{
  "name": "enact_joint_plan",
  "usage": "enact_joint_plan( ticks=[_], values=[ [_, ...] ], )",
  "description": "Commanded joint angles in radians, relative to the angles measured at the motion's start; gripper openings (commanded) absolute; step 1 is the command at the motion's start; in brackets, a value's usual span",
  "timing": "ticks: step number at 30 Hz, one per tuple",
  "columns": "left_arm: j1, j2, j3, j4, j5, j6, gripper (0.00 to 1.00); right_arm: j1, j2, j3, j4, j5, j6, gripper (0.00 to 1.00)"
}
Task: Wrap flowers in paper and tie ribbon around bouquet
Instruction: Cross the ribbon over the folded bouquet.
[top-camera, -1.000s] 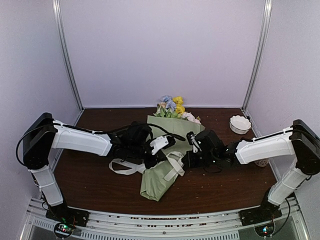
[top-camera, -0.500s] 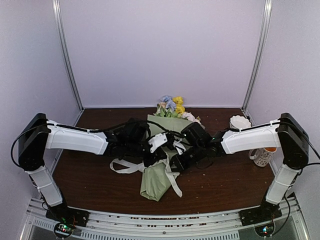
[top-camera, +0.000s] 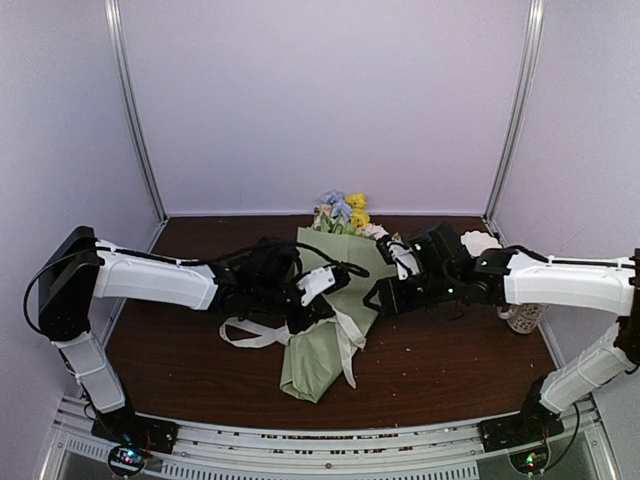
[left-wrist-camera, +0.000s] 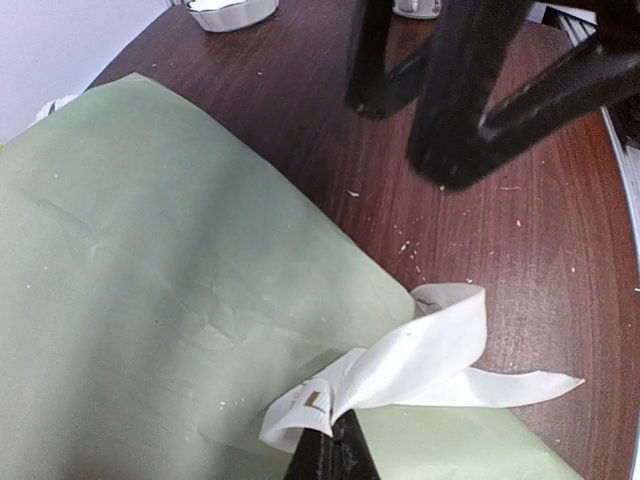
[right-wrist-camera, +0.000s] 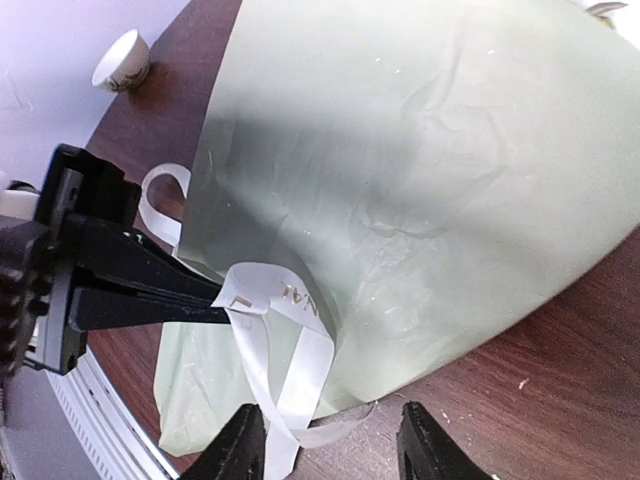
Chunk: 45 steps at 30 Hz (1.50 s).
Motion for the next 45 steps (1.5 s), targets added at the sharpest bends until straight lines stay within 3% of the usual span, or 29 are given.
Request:
enact_joint_plan(
  ticks=[1,8,14,17,25,34,41,45],
  values=[
    [0.009,0.016,-0.007,0.058,-0.008,-0.015,0.00,0.048,-0.104,-0.135,0.031,0.172,0.156,0.47],
    [0.014,0.037,0.009,0.054,0.001,-0.022,0.00,0.334,-0.076,-0.272,0.197,0.318,0.403,0.46],
    [0.016,0.045,0.019,0.043,0.007,-0.022,0.00,0.463,0.182,-0.076,0.028,0.402,0.407,0.47],
    [0.017,0.045,0.017,0.040,-0.001,-0.021,0.00,0.479,0.268,-0.006,-0.036,0.433,0.391,0.47],
    [0.021,0.045,0.012,0.041,0.002,-0.028,0.00,0.481,0.286,-0.023,-0.063,0.460,0.391,0.37],
    [0.022,0.046,0.016,0.041,0.008,-0.032,0.00,0.481,0.301,-0.031,-0.085,0.476,0.370,0.34],
    [0.023,0.044,0.015,0.024,0.015,-0.029,0.00,0.478,0.305,-0.067,-0.040,0.490,0.391,0.03],
    [0.025,0.041,0.013,0.018,0.019,-0.038,0.00,0.474,0.237,-0.103,-0.062,0.528,0.415,0.00]
  ],
)
